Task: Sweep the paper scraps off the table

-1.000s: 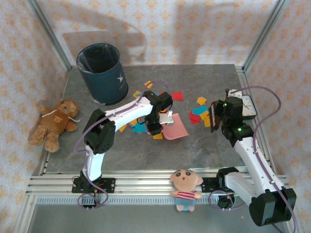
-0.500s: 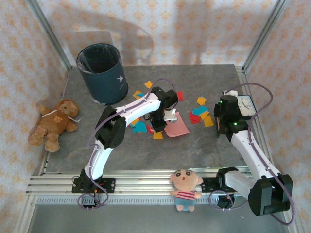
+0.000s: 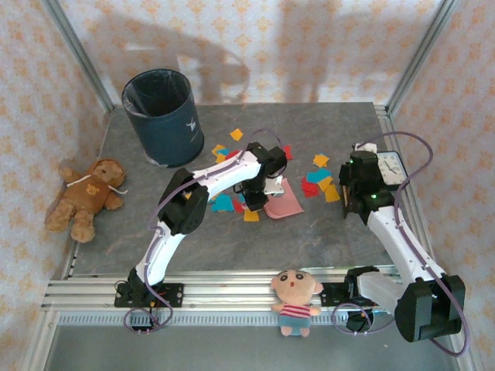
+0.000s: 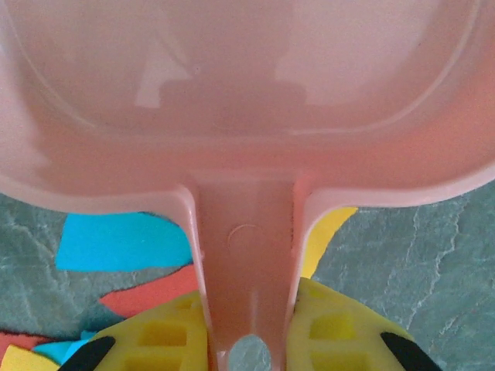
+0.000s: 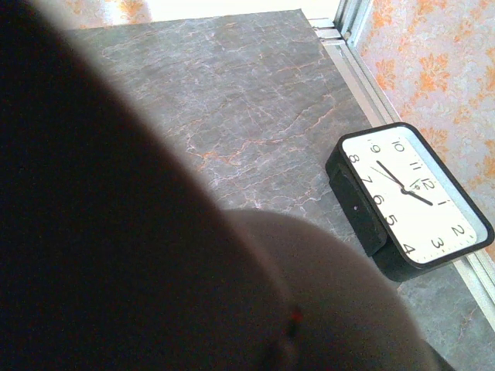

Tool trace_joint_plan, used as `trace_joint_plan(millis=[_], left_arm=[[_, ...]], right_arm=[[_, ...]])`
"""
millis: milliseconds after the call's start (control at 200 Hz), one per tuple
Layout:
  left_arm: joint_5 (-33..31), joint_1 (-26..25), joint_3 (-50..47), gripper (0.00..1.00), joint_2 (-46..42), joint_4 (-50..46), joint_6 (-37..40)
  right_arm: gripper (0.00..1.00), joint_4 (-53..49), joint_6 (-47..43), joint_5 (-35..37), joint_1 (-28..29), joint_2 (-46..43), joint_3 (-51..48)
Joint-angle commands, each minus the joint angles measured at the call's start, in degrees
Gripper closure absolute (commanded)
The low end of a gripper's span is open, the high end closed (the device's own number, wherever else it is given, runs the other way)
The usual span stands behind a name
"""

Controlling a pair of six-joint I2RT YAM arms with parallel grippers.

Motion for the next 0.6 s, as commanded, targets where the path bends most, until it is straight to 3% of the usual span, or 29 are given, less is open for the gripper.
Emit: trace_joint_plan(millis=[0, 340, 596], left_arm=[[-1.24, -0.32, 0.08, 0.96, 0.03, 2.07, -0.92], [-1.55, -0.24, -6.06, 0.67, -3.21, 8.67, -2.88], [-0.14, 0.53, -14.78, 0.55, -8.86, 18.36, -5.48]], right_arm=[[1.00, 0.40, 0.85, -0.61, -0.32, -0.02, 1.27], [1.00, -0.14, 1.18, -0.77, -0.30, -0.38, 1.34], [1.00, -0.15, 1.57, -1.33, -0.32, -0.29, 1.36]])
